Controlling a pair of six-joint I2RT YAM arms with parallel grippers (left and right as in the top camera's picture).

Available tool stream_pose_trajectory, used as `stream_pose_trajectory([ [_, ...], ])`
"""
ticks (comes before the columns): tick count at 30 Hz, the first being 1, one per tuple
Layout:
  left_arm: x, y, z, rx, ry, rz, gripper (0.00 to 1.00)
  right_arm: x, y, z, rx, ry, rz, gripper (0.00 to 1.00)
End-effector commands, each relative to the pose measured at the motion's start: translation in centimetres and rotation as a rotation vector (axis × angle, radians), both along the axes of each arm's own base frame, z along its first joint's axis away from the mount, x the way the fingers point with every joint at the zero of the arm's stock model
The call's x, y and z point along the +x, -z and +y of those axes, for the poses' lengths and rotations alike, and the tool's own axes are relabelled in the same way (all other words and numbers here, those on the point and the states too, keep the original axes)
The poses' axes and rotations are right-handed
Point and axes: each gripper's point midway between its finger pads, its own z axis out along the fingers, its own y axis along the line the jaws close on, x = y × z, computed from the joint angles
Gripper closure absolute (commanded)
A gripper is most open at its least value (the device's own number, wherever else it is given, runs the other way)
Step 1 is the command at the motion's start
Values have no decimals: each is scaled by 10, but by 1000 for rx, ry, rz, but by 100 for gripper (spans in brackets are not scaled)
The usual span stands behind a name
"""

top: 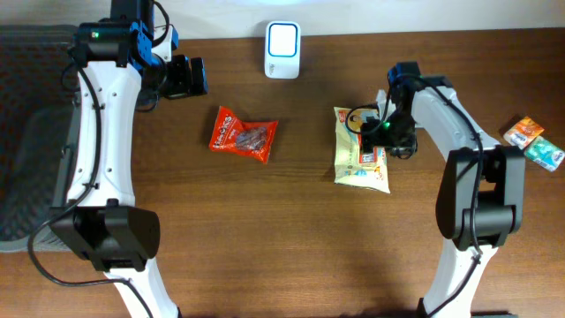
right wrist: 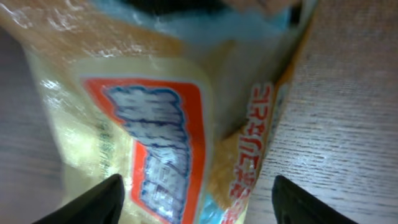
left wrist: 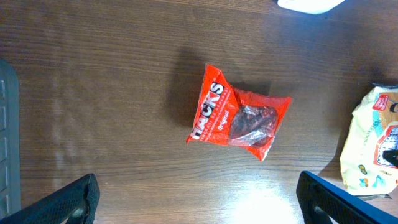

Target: Scan the item barcode

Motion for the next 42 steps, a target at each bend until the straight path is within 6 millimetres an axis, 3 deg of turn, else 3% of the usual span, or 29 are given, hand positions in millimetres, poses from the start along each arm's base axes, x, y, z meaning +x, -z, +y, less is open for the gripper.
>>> stream_pose_trajectory([
  [1,0,-6,0,0,-9,-17,1,-9,6,21,90,17,8,58],
  [2,0,-6,0,0,-9,-17,1,-8,4,28,124,13,6,68],
  [5,0,-6,0,0,-9,-17,1,-5,-9,53,283,9,0,83],
  [9,0,-6,0,0,-9,-17,1,4,-44,83,555,99,22,85],
  [12,0,-6,0,0,-9,-17,1,13,-75,91,749,148,29,84],
  [15,0,-6,0,0,-9,-17,1,10,-87,80,774,150,36,66],
  [17,0,-6,0,0,-9,-17,1,-6,-99,81,766,42,24,58],
  [19,0,-6,0,0,-9,-17,1,-29,-102,90,661,-106,18,53],
  [21,0,-6,0,0,-9,-17,1,-42,-93,92,475,-198,22,47],
  [23,0,-7,0,0,-9,-18,1,-57,-79,100,165,-366,6,41],
  [25,0,-6,0,0,-9,-17,1,-66,-70,112,-21,-493,-9,35],
  [27,0,-6,0,0,-9,-17,1,-72,-60,128,-225,-603,-48,18],
  [29,0,-6,0,0,-9,-17,1,-70,-58,130,-371,-590,-94,1],
  [30,0,-6,0,0,-9,-17,1,-69,-59,131,-468,-581,-130,1],
  [35,0,-6,0,0,-9,-17,1,-70,-53,153,-526,-610,-217,1],
  [42,0,-6,0,0,-9,-17,1,-71,-10,157,-495,-606,-263,1],
])
